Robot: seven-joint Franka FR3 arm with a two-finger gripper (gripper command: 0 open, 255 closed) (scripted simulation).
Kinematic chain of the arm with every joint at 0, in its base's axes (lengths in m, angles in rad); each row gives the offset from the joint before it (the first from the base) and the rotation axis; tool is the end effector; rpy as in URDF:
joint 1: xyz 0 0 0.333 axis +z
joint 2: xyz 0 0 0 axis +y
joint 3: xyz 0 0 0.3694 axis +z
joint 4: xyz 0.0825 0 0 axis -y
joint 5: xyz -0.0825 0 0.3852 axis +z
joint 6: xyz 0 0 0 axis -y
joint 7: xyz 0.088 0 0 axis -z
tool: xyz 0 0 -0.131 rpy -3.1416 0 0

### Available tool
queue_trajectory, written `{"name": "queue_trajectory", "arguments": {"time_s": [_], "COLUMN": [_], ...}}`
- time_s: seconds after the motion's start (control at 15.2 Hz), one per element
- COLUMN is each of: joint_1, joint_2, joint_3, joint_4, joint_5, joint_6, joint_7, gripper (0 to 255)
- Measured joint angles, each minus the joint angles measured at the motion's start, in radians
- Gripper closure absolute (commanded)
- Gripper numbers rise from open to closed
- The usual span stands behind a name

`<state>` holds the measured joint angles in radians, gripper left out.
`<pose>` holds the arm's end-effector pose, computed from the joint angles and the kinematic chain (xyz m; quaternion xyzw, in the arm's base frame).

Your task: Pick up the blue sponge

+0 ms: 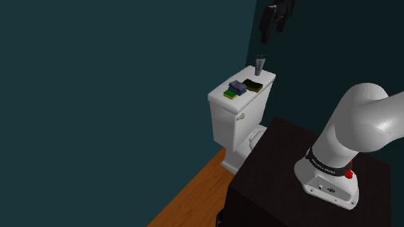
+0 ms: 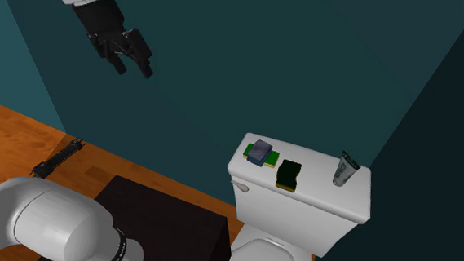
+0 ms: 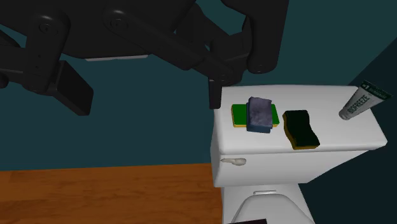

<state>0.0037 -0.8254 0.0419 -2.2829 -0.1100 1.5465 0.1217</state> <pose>0.2573 0.0033 0.6480 0.9954 -0.0477 0.0495 0.0666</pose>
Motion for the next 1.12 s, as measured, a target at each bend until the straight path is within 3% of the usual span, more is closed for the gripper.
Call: {"name": "queue_trajectory", "arguments": {"time_s": [0.13,0.46,1.12], "joint_1": [-0.002,-0.021,-0.07], "joint_2": [0.006,0.056,0.296], "joint_3": [-0.006,-0.06,-0.187], "joint_4": [-0.007,-0.1,-0.167], "joint_5": [-0.004,-0.041,-0.119], "joint_6": [0.011,0.139,0.42], "joint_7": [-0.005,-0.042,-0.129], "gripper": [0,0,0]}}
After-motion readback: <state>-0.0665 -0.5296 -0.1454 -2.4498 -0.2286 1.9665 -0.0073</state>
